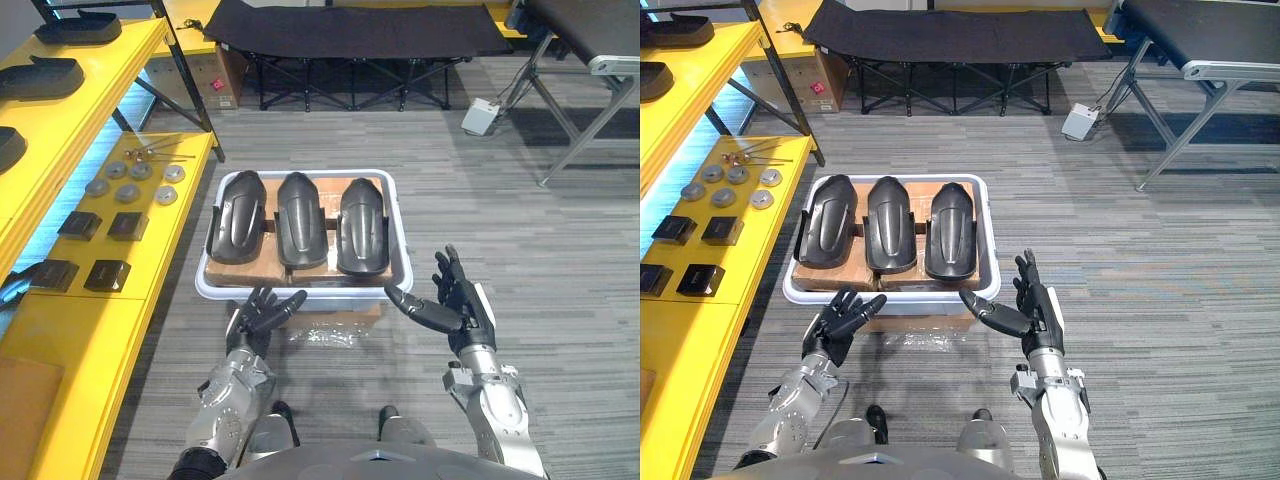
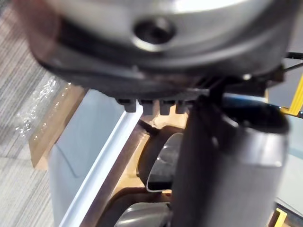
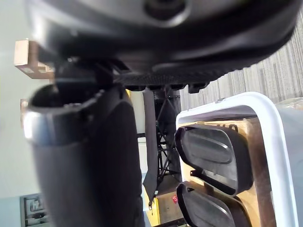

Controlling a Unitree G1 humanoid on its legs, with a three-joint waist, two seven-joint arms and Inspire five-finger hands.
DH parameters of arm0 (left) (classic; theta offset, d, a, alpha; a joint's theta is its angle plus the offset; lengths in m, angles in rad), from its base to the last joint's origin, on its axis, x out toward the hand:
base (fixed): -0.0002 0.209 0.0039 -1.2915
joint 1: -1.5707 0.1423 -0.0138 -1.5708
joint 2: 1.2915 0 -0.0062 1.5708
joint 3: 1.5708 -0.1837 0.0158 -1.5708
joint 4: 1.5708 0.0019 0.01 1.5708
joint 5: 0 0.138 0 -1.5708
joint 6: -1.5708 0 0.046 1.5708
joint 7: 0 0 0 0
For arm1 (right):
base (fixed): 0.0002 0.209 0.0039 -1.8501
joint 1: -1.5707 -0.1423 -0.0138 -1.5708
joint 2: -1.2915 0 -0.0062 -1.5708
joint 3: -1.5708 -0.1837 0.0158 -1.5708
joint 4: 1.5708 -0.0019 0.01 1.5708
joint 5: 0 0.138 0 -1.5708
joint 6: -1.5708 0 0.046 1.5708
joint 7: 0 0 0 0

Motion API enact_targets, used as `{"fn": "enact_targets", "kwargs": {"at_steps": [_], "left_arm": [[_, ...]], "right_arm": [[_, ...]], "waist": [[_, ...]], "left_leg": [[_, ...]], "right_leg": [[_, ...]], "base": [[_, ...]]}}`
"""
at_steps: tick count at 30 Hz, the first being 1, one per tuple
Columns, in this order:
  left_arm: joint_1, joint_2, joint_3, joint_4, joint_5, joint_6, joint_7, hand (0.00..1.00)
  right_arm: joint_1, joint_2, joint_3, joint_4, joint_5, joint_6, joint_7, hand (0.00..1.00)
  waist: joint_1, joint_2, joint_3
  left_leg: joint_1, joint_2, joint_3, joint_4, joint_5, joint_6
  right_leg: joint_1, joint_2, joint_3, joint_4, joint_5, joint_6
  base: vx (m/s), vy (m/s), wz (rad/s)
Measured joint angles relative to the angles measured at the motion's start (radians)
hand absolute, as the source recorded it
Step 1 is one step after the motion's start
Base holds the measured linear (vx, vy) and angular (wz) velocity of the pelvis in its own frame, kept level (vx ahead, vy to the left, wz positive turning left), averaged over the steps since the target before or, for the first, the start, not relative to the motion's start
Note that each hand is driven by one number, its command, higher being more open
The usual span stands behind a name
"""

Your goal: Walk over and take three plastic housings, then place them on the shelf

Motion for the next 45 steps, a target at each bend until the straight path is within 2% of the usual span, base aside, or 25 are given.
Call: {"fn": "enact_targets", "kwargs": {"at_steps": [3, 6, 9, 10, 11, 14, 16, 19, 21, 24, 26, 28, 33, 35, 37, 38, 42, 43, 44, 45], "left_arm": [[0.011, 0.000, -0.017, 0.000, 0.000, 0.001, 0.001, 1.00], [0.038, 0.000, -0.043, -0.001, 0.001, 0.008, -0.009, 1.00], [0.059, -0.004, -0.070, -0.007, 0.006, 0.039, -0.007, 1.00], [0.059, -0.004, -0.073, -0.017, 0.010, 0.052, -0.006, 1.00], [0.056, -0.002, -0.071, -0.022, 0.014, 0.053, -0.005, 1.00], [0.006, 0.031, -0.062, -0.022, 0.045, 0.053, -0.002, 1.00], [-0.005, 0.040, -0.061, -0.021, 0.045, 0.052, 0.000, 1.00], [0.002, 0.039, -0.064, 0.003, 0.045, 0.044, -0.003, 1.00], [0.000, 0.042, -0.064, 0.018, 0.044, 0.026, -0.006, 1.00], [-0.012, 0.042, -0.065, 0.042, 0.039, 0.013, -0.010, 1.00], [-0.014, 0.042, -0.065, 0.048, 0.036, -0.004, -0.025, 1.00], [-0.026, 0.038, -0.075, 0.060, 0.032, -0.020, -0.038, 1.00], [-0.054, 0.030, -0.099, 0.098, 0.029, -0.048, -0.047, 1.00], [-0.069, 0.029, -0.122, 0.118, 0.024, -0.064, -0.046, 1.00], [-0.070, 0.029, -0.127, 0.127, 0.014, -0.067, -0.045, 1.00], [-0.073, 0.029, -0.132, 0.136, -0.010, -0.069, -0.042, 1.00], [-0.078, 0.029, -0.143, 0.154, -0.051, -0.069, -0.038, 1.00], [-0.084, 0.028, -0.148, 0.159, -0.062, -0.068, -0.036, 1.00], [-0.089, 0.029, -0.156, 0.163, -0.075, -0.067, -0.035, 1.00], [-0.090, 0.027, -0.163, 0.166, -0.085, -0.067, -0.034, 1.00]], "right_arm": [[-0.024, -0.028, -0.012, 0.007, -0.001, 0.054, -0.045, 1.00], [-0.105, -0.051, -0.035, 0.088, 0.035, 0.117, -0.081, 1.00], [-0.249, -0.090, -0.058, 0.246, 0.050, 0.176, -0.156, 1.00], [-0.326, -0.105, -0.071, 0.319, 0.070, 0.188, -0.194, 1.00], [-0.375, -0.112, -0.077, 0.351, 0.076, 0.196, -0.212, 1.00], [-0.636, -0.175, -0.098, 0.481, 0.127, 0.200, -0.299, 1.00], [-0.758, -0.233, -0.105, 0.537, 0.141, 0.200, -0.309, 1.00], [-0.882, -0.317, -0.102, 0.624, 0.158, 0.204, -0.309, 1.00], [-0.929, -0.337, -0.099, 0.659, 0.158, 0.215, -0.310, 1.00], [-0.994, -0.372, -0.054, 0.730, 0.169, 0.231, -0.312, 1.00], [-1.024, -0.392, -0.034, 0.770, 0.185, 0.263, -0.315, 1.00], [-1.070, -0.429, -0.023, 0.837, 0.189, 0.299, -0.329, 1.00], [-1.188, -0.509, -0.022, 0.936, 0.187, 0.351, -0.357, 1.00], [-1.217, -0.554, -0.022, 0.960, 0.186, 0.382, -0.407, 1.00], [-1.231, -0.565, -0.022, 0.960, 0.185, 0.415, -0.445, 1.00], [-1.244, -0.572, -0.022, 0.965, 0.184, 0.449, -0.468, 1.00], [-1.269, -0.595, 0.000, 1.011, 0.171, 0.503, -0.465, 1.00], [-1.277, -0.605, 0.003, 1.025, 0.150, 0.523, -0.454, 1.00], [-1.282, -0.614, 0.009, 1.036, 0.145, 0.532, -0.446, 0.00], [-1.289, -0.628, 0.015, 1.048, 0.144, 0.557, -0.426, 0.00]], "waist": [[-0.001, 0.005, -0.003], [0.001, 0.001, -0.005], [0.019, 0.000, 0.000], [0.042, 0.006, 0.019], [0.054, 0.007, 0.039], [0.102, -0.001, 0.162], [0.124, 0.008, 0.202], [0.152, 0.028, 0.218], [0.171, 0.028, 0.221], [0.175, 0.030, 0.236], [0.182, 0.031, 0.237], [0.200, 0.046, 0.247], [0.206, 0.090, 0.272], [0.220, 0.109, 0.283], [0.222, 0.115, 0.285], [0.223, 0.119, 0.287], [0.225, 0.131, 0.288], [0.225, 0.141, 0.293], [0.228, 0.147, 0.296], [0.229, 0.158, 0.298]], "left_leg": [[0.004, -0.003, -0.008, -0.011, 0.001, 0.002], [0.001, -0.004, -0.026, -0.009, 0.002, 0.004], [-0.079, 0.002, -0.072, 0.081, -0.031, 0.012], [-0.127, 0.018, -0.087, 0.141, -0.050, 0.015], [-0.150, 0.024, -0.096, 0.172, -0.058, 0.016], [-0.253, 0.031, -0.138, 0.250, -0.064, 0.020], [-0.290, 0.021, -0.151, 0.248, -0.044, 0.026], [-0.317, -0.007, -0.163, 0.230, -0.019, 0.038], [-0.334, -0.012, -0.164, 0.234, -0.019, 0.038], [-0.360, -0.022, -0.182, 0.250, -0.014, 0.046], [-0.383, -0.023, -0.188, 0.264, -0.018, 0.050], [-0.399, -0.025, -0.194, 0.279, -0.016, 0.058], [-0.435, -0.032, -0.205, 0.296, -0.015, 0.063], [-0.446, -0.035, -0.207, 0.303, -0.015, 0.064], [-0.455, -0.036, -0.208, 0.307, -0.015, 0.064], [-0.460, -0.036, -0.209, 0.313, -0.016, 0.063], [-0.488, -0.037, -0.217, 0.333, -0.021, 0.058], [-0.493, -0.037, -0.219, 0.340, -0.023, 0.058], [-0.495, -0.038, -0.219, 0.340, -0.023, 0.057], [-0.505, -0.040, -0.221, 0.340, -0.024, 0.057]], "right_leg": [[0.008, 0.000, -0.007, 0.000, 0.000, 0.000], [0.010, -0.001, -0.022, 0.005, 0.001, 0.001], [-0.015, 0.004, -0.055, 0.026, -0.004, -0.003], [-0.048, 0.012, -0.059, 0.069, -0.013, -0.009], [-0.064, 0.015, -0.061, 0.093, -0.019, -0.012], [-0.165, 0.009, -0.080, 0.205, -0.045, -0.019], [-0.200, -0.005, -0.089, 0.223, -0.044, -0.018], [-0.221, -0.029, -0.104, 0.222, -0.037, -0.007], [-0.232, -0.036, -0.106, 0.220, -0.033, -0.002], [-0.235, -0.042, -0.126, 0.217, -0.030, 0.001], [-0.247, -0.043, -0.133, 0.218, -0.027, -0.003], [-0.254, -0.043, -0.139, 0.221, -0.023, 0.003], [-0.291, -0.055, -0.151, 0.263, -0.034, 0.000], [-0.312, -0.065, -0.152, 0.294, -0.049, -0.001], [-0.327, -0.072, -0.153, 0.317, -0.062, -0.001], [-0.338, -0.074, -0.152, 0.333, -0.072, -0.004], [-0.377, -0.087, -0.154, 0.384, -0.099, -0.008], [-0.382, -0.089, -0.155, 0.397, -0.105, -0.009], [-0.387, -0.091, -0.154, 0.403, -0.107, -0.010], [-0.400, -0.096, -0.155, 0.417, -0.113, -0.010]], "base": [[-0.05, -0.007, 0.04], [-0.10, -0.001, 0.09], [-0.15, 0.000, 0.30], [-0.18, 0.019, 0.23], [-0.22, 0.018, 0.19], [-0.28, 0.024, 0.26], [-0.21, 0.035, 0.24], [-0.11, 0.071, 0.26], [-0.03, 0.067, 0.11], [0.02, 0.034, 0.18], [0.03, 0.028, 0.08], [0.05, 0.015, 0.08], [0.02, 0.009, 0.06], [0.00, 0.007, 0.04], [-0.02, -0.003, 0.04], [0.00, 0.000, 0.00], [-0.04, -0.011, 0.04], [-0.03, -0.005, 0.04], [-0.05, -0.010, 0.05], [-0.06, -0.008, 0.03]]}}
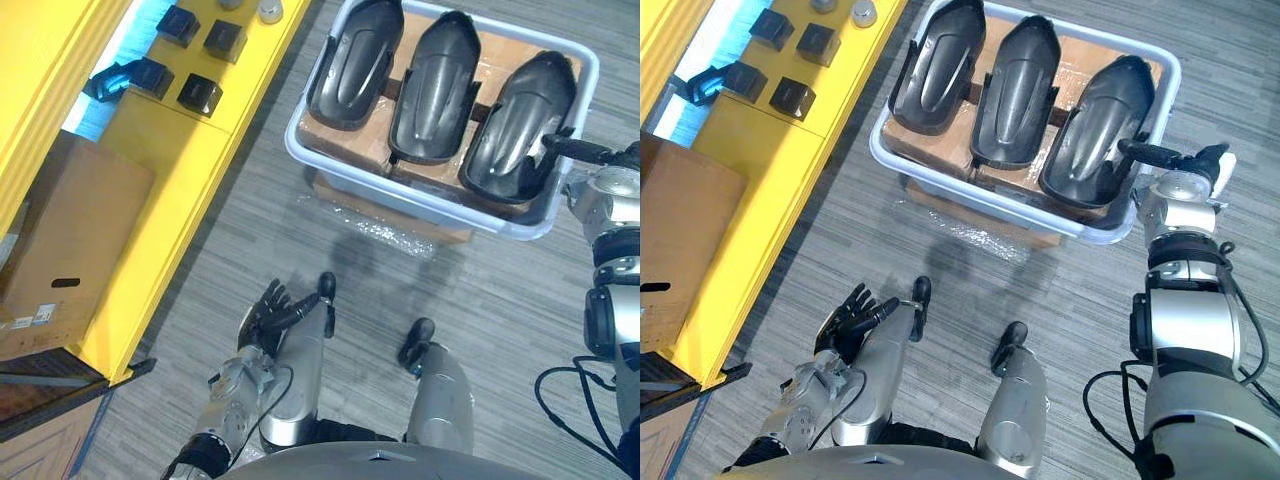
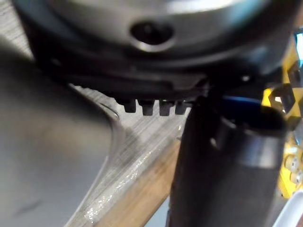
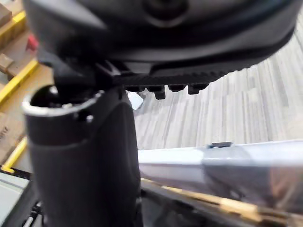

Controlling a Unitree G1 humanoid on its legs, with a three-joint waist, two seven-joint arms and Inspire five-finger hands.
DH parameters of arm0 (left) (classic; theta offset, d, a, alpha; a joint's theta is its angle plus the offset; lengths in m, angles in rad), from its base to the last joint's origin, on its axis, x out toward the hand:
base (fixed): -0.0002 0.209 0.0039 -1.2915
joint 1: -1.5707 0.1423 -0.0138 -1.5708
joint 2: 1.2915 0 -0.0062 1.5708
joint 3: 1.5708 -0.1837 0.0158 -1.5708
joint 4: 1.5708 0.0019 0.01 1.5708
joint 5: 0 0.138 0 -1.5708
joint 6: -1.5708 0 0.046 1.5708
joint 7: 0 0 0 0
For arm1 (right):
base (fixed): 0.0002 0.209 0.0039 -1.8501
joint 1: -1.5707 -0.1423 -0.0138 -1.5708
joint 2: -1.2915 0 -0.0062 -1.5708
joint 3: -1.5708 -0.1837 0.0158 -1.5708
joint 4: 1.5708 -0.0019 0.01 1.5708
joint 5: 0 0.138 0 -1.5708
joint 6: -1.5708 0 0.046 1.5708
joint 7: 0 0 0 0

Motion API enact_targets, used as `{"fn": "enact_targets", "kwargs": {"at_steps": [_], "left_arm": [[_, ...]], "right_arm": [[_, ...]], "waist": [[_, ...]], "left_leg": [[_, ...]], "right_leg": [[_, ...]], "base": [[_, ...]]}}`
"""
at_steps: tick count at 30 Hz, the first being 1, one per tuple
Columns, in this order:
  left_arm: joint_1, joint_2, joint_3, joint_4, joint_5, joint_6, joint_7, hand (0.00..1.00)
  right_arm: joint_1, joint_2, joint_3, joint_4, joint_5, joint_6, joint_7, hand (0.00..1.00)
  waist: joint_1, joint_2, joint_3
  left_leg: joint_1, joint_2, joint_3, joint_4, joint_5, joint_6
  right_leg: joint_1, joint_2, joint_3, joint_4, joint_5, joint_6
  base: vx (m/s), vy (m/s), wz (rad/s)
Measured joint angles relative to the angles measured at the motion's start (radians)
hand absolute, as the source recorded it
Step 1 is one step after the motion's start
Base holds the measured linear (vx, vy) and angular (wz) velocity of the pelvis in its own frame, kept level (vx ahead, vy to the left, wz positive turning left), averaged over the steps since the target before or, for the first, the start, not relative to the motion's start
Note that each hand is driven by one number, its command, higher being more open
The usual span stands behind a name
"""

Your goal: Walk over and take three plastic housings, then place them on the shelf

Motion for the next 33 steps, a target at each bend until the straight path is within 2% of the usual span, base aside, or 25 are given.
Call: {"fn": "enact_targets", "kwargs": {"at_steps": [2, 5, 7, 11, 22, 26, 30, 33], "left_arm": [[0.001, -0.001, 0.000, 0.002, -0.005, 0.004, 0.001, 1.00], [0.002, 0.001, 0.000, 0.009, -0.008, 0.009, 0.002, 1.00], [0.002, 0.000, 0.000, 0.010, -0.008, 0.009, 0.003, 1.00], [0.002, 0.002, -0.001, 0.009, -0.012, 0.008, -0.009, 1.00], [0.010, 0.008, -0.008, -0.004, -0.038, 0.004, -0.029, 1.00], [0.043, 0.019, -0.011, -0.068, -0.039, 0.007, -0.028, 1.00], [0.056, 0.027, -0.014, -0.092, -0.039, 0.011, -0.024, 1.00], [0.066, 0.040, -0.014, -0.104, -0.038, 0.012, -0.018, 1.00]], "right_arm": [[0.000, -0.006, 0.001, 0.009, -0.002, 0.028, 0.036, 0.00], [0.001, -0.010, 0.008, 0.032, -0.043, 0.115, 0.149, 0.00], [-0.002, -0.015, 0.023, 0.033, -0.085, 0.120, 0.210, 0.00], [-0.004, -0.071, 0.041, 0.071, -0.168, 0.133, 0.235, 0.00], [-0.013, -0.079, 0.120, 0.077, -0.326, 0.070, 0.209, 0.00], [-0.017, -0.074, 0.148, 0.077, -0.389, 0.065, 0.206, 0.00], [-0.018, -0.060, 0.159, 0.077, -0.390, 0.057, 0.208, 0.00], [-0.019, -0.058, 0.160, 0.077, -0.402, 0.053, 0.204, 0.00]], "waist": [[0.002, 0.002, -0.001], [0.003, 0.010, 0.001], [-0.001, 0.012, 0.000], [0.000, 0.013, 0.000], [-0.003, 0.013, 0.000], [-0.002, 0.012, 0.000], [0.000, 0.009, 0.000], [-0.001, -0.012, -0.001]], "left_leg": [[-0.020, -0.002, -0.001, 0.003, 0.001, -0.002], [-0.039, -0.005, -0.012, 0.020, 0.001, -0.006], [-0.040, -0.011, -0.019, 0.029, 0.002, -0.008], [-0.054, -0.016, -0.044, 0.033, 0.006, -0.020], [-0.051, -0.013, -0.063, 0.026, 0.022, -0.033], [-0.037, -0.011, -0.068, 0.024, 0.024, -0.032], [-0.005, 0.002, -0.066, 0.006, 0.027, -0.032], [0.018, 0.005, -0.066, -0.028, 0.045, -0.036]], "right_leg": [[-0.030, -0.009, -0.001, 0.030, -0.014, -0.001], [-0.055, -0.019, -0.006, 0.077, -0.040, -0.007], [-0.061, -0.032, -0.016, 0.110, -0.057, -0.014], [-0.068, -0.043, -0.043, 0.144, -0.086, -0.017], [-0.068, -0.043, -0.063, 0.167, -0.100, -0.031], [-0.042, -0.037, -0.072, 0.151, -0.094, -0.031], [-0.002, -0.017, -0.077, 0.111, -0.084, -0.025], [0.016, -0.009, -0.081, 0.083, -0.073, -0.026]], "base": [[-0.05, -0.022, 0.04], [-0.03, -0.044, 0.09], [-0.02, -0.050, 0.14], [-0.04, -0.052, 0.18], [-0.01, -0.004, 0.04], [-0.01, 0.017, 0.04], [0.01, 0.017, -0.05], [0.00, 0.000, 0.00]]}}
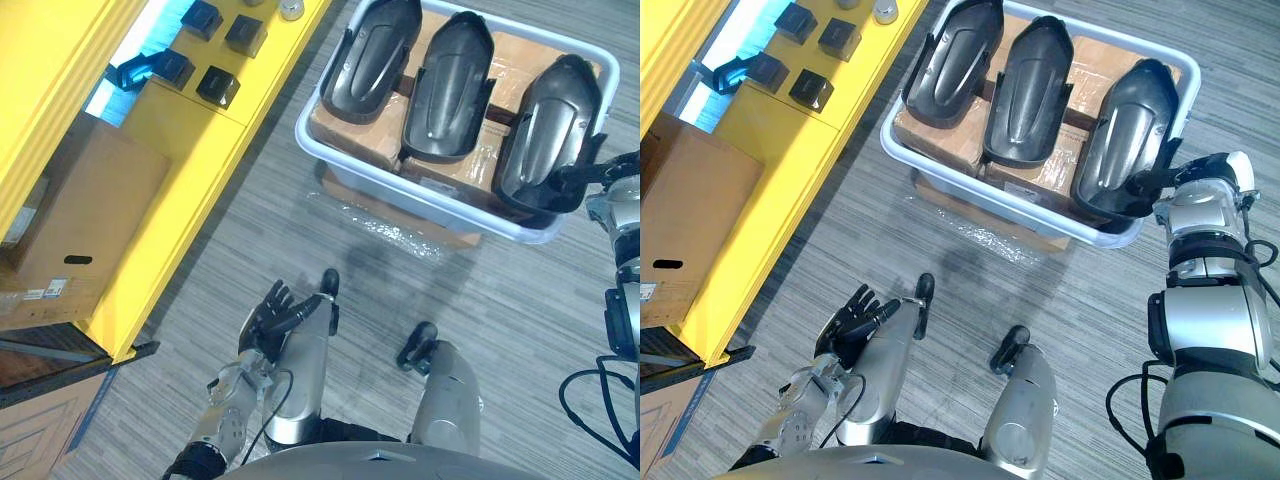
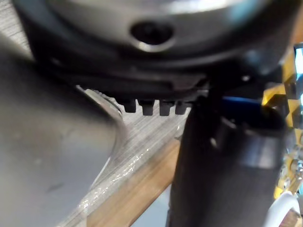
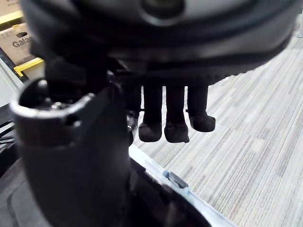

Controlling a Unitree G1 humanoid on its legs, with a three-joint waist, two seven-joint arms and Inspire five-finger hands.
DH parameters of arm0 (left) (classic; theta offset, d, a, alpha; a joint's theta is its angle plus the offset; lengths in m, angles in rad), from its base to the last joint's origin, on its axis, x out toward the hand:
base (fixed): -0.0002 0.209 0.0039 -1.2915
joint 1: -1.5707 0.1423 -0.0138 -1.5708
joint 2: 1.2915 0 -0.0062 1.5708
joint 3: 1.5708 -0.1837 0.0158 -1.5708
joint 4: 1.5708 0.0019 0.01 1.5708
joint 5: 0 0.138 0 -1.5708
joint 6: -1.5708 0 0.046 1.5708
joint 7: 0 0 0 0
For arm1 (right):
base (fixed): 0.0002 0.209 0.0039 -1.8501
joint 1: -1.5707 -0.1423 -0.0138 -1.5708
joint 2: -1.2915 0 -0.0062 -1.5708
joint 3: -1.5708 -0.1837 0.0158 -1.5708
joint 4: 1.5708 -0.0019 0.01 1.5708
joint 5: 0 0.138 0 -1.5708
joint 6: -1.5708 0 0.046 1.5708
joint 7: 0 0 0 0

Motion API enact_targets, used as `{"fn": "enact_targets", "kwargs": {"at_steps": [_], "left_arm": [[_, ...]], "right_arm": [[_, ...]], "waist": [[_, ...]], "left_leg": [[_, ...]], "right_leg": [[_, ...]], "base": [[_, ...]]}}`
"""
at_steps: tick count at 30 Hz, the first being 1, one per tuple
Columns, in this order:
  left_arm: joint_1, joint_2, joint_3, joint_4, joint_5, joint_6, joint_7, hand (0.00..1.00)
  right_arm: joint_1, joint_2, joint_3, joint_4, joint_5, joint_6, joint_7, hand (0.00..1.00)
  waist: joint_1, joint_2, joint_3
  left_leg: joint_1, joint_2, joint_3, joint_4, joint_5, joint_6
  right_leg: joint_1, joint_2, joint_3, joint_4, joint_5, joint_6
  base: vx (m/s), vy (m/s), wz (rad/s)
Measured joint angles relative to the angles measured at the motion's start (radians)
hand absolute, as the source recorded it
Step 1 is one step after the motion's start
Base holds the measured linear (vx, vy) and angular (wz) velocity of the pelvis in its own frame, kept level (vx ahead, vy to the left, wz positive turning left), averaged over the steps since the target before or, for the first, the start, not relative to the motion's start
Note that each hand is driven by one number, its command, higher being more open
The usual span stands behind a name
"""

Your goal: Walk over and take three plastic housings, then place them on the shelf

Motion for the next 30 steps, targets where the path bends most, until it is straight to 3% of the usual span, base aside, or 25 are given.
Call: {"fn": "enact_targets", "kwargs": {"at_steps": [6, 9, 10, 12, 21, 30], "left_arm": [[0.052, 0.010, 0.030, -0.058, 0.001, 0.004, 0.011, 1.00], [0.059, 0.013, 0.035, -0.069, 0.002, 0.011, 0.013, 1.00], [0.061, 0.013, 0.036, -0.072, 0.003, 0.014, 0.013, 1.00], [0.061, 0.013, 0.036, -0.075, 0.005, 0.016, 0.015, 1.00], [0.061, 0.014, 0.035, -0.080, 0.005, 0.018, 0.024, 1.00], [0.059, 0.014, 0.022, -0.079, 0.001, 0.009, 0.027, 1.00]], "right_arm": [[-0.001, 0.000, 0.027, -0.134, -0.027, -0.024, -0.091, 0.00], [-0.001, 0.000, 0.027, -0.173, -0.027, -0.037, -0.138, 0.00], [-0.001, 0.000, 0.027, -0.187, -0.027, -0.042, -0.155, 1.00], [-0.001, 0.001, 0.027, -0.211, -0.025, -0.051, -0.195, 1.00], [0.000, 0.040, 0.026, -0.211, -0.016, -0.041, -0.203, 1.00], [-0.001, 0.040, 0.039, -0.178, 0.016, 0.009, -0.233, 1.00]], "waist": [[-0.003, -0.039, -0.001], [-0.002, -0.045, -0.001], [-0.002, -0.046, -0.001], [0.001, -0.046, -0.001], [0.007, -0.047, 0.000], [0.029, -0.046, -0.001]], "left_leg": [[0.056, 0.016, 0.023, -0.057, 0.016, -0.004], [0.076, 0.016, 0.024, -0.083, 0.027, -0.006], [0.078, 0.016, 0.023, -0.087, 0.029, -0.007], [0.080, 0.019, 0.023, -0.108, 0.041, -0.009], [0.066, 0.019, 0.027, -0.119, 0.046, -0.009], [0.039, 0.015, 0.018, -0.115, 0.045, -0.008]], "right_leg": [[0.036, 0.020, 0.010, -0.049, 0.021, -0.005], [0.050, 0.023, 0.007, -0.061, 0.022, -0.007], [0.053, 0.024, 0.005, -0.065, 0.024, -0.008], [0.055, 0.031, -0.001, -0.083, 0.034, -0.011], [0.041, 0.034, -0.001, -0.099, 0.042, -0.008], [0.025, 0.033, -0.006, -0.110, 0.047, -0.006]], "base": [[0.02, 0.001, -0.09], [0.00, -0.003, 0.01], [0.00, -0.001, 0.04], [0.00, 0.003, 0.02], [0.00, 0.007, -0.01], [0.00, 0.005, 0.01]]}}
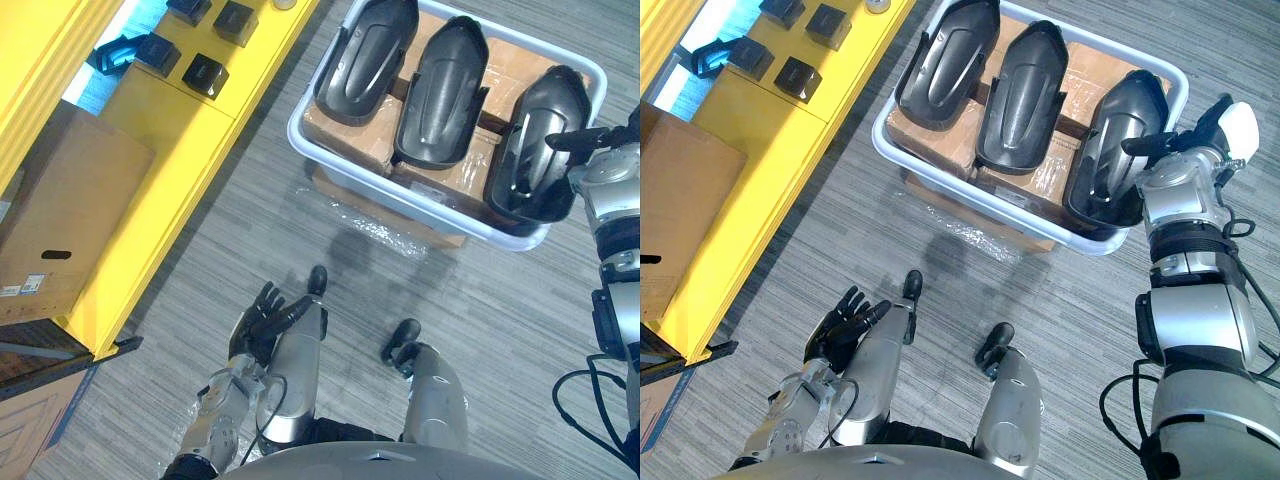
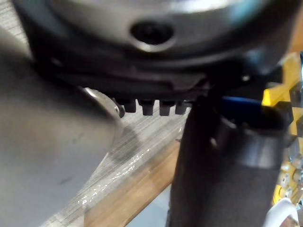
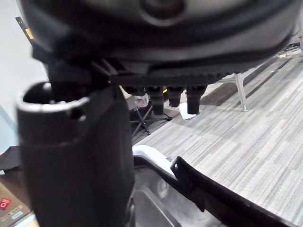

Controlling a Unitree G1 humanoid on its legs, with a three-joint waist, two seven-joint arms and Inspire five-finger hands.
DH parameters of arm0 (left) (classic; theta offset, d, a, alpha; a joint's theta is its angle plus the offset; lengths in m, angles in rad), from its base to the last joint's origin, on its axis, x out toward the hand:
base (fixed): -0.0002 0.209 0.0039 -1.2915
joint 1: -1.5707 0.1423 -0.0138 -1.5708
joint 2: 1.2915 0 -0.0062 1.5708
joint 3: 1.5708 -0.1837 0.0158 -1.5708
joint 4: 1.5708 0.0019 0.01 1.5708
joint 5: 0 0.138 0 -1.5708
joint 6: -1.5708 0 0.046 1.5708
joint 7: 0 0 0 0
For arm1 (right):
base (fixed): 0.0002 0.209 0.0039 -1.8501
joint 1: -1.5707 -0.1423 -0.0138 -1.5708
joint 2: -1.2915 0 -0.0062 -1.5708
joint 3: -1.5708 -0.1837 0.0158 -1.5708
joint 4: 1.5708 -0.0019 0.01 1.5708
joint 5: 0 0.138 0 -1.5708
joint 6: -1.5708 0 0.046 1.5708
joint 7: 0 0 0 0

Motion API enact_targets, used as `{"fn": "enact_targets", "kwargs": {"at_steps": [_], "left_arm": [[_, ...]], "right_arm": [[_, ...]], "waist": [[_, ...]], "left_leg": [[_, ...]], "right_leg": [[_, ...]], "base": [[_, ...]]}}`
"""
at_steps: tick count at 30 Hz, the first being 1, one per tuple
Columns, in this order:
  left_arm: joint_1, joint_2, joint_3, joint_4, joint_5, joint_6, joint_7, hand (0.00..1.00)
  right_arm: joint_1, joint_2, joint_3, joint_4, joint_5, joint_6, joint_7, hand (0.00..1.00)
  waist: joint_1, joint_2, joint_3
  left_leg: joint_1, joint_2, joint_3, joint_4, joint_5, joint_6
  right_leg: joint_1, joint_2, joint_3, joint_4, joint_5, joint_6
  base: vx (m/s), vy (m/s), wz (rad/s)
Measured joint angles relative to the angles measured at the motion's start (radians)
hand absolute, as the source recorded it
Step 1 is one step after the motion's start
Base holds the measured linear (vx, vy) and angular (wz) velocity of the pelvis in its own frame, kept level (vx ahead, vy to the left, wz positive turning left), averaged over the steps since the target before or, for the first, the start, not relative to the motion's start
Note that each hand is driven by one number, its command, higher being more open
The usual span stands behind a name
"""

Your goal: Walk over and take three plastic housings, then place them on the shelf

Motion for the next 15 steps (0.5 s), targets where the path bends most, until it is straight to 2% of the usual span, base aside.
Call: {"fn": "enact_targets", "kwargs": {"at_steps": [5, 7, 15], "left_arm": [[0.000, 0.002, -0.009, 0.005, 0.000, -0.002, 0.006, 1.00], [-0.005, 0.002, -0.019, 0.010, -0.001, -0.003, 0.013, 1.00], [-0.040, -0.012, -0.057, 0.040, -0.004, 0.006, 0.026, 1.00]], "right_arm": [[-0.018, -0.002, -0.002, 0.032, 0.000, 0.034, -0.047, 1.00], [-0.019, -0.015, -0.002, 0.034, -0.001, 0.037, -0.052, 1.00], [-0.026, -0.045, -0.002, 0.085, 0.017, 0.078, -0.017, 1.00]], "waist": [[-0.004, 0.005, -0.001], [-0.004, 0.014, -0.001], [-0.002, 0.077, -0.003]], "left_leg": [[-0.007, 0.000, 0.001, 0.003, -0.001, 0.001], [-0.010, -0.001, 0.001, 0.009, -0.002, 0.002], [-0.045, -0.011, -0.003, 0.039, -0.009, 0.006]], "right_leg": [[-0.009, -0.001, 0.002, 0.004, 0.000, 0.000], [-0.014, -0.003, 0.003, 0.012, -0.001, 0.000], [-0.057, -0.025, 0.004, 0.066, -0.013, -0.007]], "base": [[0.00, 0.002, -0.01], [0.00, 0.000, 0.00], [-0.03, 0.018, 0.02]]}}
